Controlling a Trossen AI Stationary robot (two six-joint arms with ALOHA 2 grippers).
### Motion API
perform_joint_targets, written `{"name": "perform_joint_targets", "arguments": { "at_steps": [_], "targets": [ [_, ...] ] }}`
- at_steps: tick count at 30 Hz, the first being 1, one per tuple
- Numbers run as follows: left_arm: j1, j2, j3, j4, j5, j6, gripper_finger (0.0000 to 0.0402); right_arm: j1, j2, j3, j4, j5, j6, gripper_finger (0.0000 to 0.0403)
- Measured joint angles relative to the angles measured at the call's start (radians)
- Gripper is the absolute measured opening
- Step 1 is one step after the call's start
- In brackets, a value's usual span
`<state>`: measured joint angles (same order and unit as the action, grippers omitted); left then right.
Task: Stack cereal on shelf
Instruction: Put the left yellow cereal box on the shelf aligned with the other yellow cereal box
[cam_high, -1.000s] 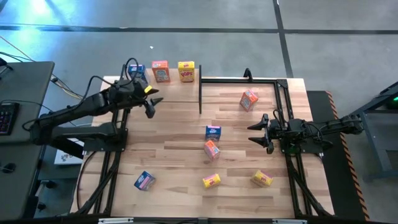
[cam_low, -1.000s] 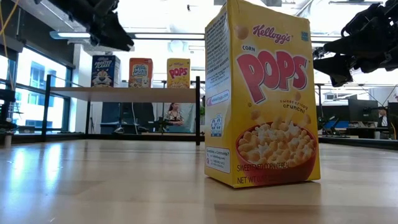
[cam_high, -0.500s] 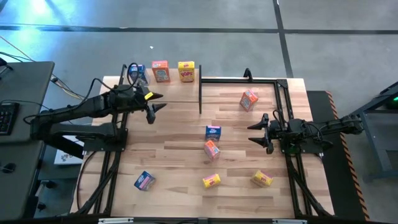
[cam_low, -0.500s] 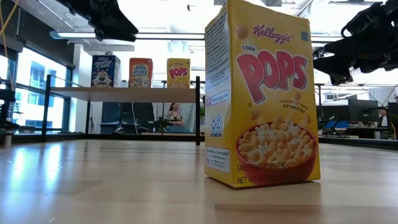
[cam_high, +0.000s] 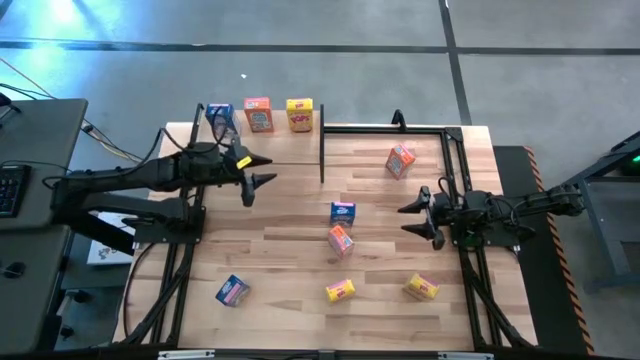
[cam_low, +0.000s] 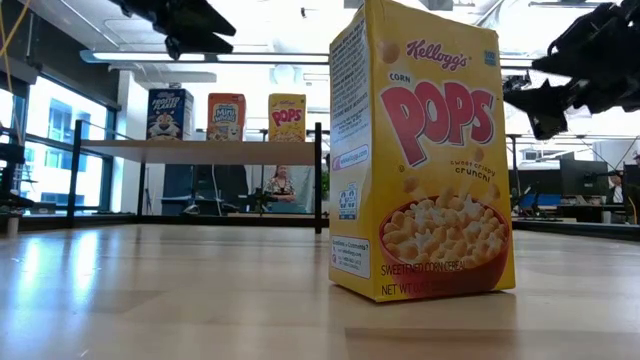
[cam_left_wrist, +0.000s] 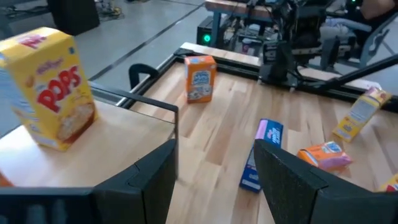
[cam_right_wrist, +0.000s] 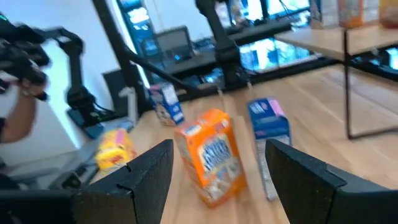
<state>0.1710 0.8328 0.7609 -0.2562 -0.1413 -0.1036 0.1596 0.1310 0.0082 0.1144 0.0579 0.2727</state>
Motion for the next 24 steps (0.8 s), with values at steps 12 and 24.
{"name": "perform_joint_targets", "arguments": {
  "at_steps": [12,24],
  "targets": [
    [-0.063,0.094,0.0,0.019,-0.001,0.0,0.0203,0.0,0.0,0.0,0.169,-0.009,-0.011,0.0248],
    [-0.076,0.106,0.0,0.019,-0.002,-0.026,0.0203,0.0,0.0,0.058,0.205,-0.008,-0.03,0.0251]
  ]
}}
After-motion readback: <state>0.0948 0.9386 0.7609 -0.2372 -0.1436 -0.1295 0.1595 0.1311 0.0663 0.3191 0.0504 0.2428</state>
